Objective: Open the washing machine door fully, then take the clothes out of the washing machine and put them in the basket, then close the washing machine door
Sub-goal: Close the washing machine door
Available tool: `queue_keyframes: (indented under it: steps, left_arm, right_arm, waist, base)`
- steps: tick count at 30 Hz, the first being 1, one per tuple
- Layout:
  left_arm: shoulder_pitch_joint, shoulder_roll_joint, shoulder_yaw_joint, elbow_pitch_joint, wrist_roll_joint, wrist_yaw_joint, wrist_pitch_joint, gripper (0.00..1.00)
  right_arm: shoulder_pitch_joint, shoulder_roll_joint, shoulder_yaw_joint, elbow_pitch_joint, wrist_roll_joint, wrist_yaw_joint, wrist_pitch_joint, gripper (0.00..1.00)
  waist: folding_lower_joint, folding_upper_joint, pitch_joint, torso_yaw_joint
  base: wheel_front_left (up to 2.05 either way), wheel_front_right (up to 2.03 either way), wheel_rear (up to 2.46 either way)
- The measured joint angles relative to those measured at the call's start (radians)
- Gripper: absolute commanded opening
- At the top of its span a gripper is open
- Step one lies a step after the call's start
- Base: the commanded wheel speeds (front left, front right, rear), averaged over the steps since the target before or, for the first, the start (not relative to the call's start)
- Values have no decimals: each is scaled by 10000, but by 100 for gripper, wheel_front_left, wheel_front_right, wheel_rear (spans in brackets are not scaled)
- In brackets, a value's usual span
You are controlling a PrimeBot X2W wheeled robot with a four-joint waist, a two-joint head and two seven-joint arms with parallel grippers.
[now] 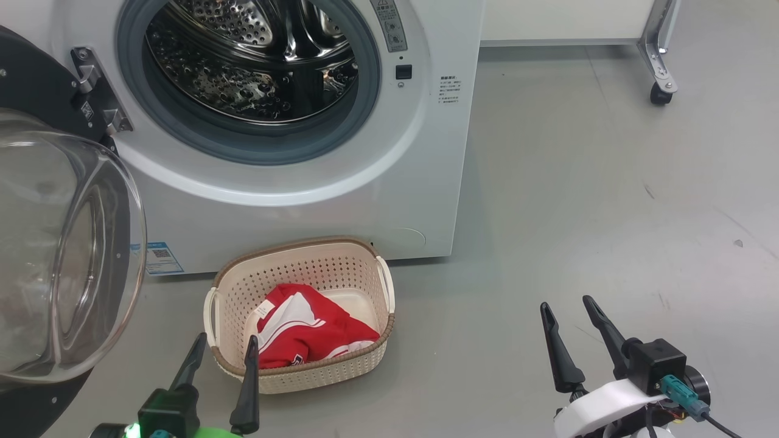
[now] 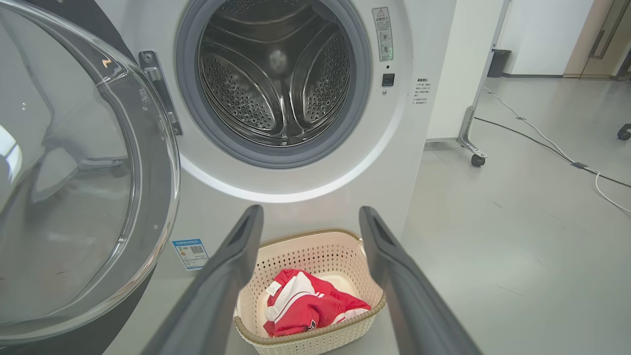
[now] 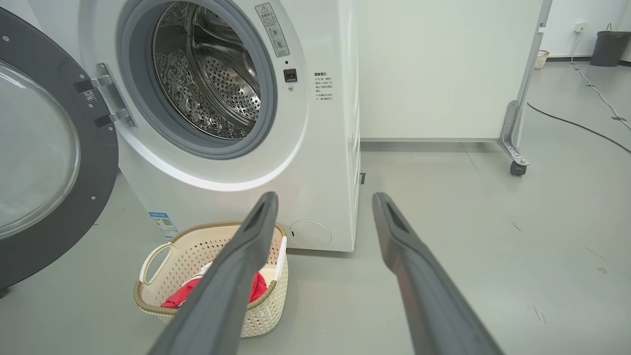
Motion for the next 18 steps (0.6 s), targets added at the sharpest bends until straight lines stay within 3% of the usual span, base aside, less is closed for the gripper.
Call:
queue_keyframes:
  steps: [18]
  left_arm:
    - [29,6,67,-117,4,2,90,100]
  right_arm:
    - [5,2,-155,23,15,-100,0,100]
  waist:
    - [0,0,-42,178]
  base:
    - [0,0,0]
